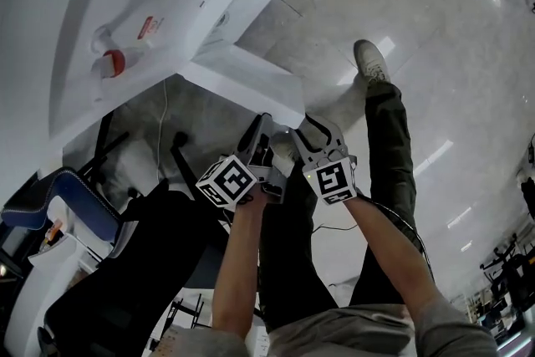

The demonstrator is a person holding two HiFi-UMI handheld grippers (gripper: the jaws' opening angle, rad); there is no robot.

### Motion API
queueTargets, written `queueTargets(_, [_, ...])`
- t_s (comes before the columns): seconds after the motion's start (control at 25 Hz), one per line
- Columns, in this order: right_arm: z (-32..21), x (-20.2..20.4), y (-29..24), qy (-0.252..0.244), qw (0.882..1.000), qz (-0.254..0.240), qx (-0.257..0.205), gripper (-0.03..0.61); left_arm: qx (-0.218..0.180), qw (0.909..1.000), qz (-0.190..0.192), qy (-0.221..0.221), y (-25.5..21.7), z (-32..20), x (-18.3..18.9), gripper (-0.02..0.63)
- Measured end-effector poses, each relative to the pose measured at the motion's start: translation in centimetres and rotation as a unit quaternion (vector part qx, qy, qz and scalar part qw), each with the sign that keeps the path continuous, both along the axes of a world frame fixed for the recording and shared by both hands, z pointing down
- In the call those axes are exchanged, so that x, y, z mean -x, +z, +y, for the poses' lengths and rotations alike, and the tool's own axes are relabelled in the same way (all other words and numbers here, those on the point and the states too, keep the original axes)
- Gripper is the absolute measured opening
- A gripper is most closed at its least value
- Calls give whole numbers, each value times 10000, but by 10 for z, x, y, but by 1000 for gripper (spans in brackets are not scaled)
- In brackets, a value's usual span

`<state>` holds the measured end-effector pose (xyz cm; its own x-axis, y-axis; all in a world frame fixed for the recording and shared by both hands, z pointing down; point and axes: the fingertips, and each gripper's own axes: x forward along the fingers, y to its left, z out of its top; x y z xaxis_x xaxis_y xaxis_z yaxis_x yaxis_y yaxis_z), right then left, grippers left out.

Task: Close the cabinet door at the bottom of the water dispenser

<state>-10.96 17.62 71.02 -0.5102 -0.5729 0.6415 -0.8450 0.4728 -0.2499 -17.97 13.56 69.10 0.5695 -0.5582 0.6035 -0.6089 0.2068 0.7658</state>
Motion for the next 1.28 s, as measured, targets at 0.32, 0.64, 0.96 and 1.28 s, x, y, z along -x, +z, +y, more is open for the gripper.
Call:
queueTargets(0.32, [-38,-29,-2,-617,9977,231,-185,140,11,9983,182,-554,-2,-27,-24,71])
queueTargets(0.64, [-72,-46,-2,-1191,9922,267,-266,140,91,9936,360,-1068,0,-50,-40,71])
queueTargets(0.96, [-112,-61,-3,-1688,9847,255,-352,140,143,9854,428,-1641,-1,-78,-55,71])
queueTargets(1.28, [-145,-71,-4,-2310,9718,311,-369,141,105,9742,550,-2185,-2,-102,-64,71])
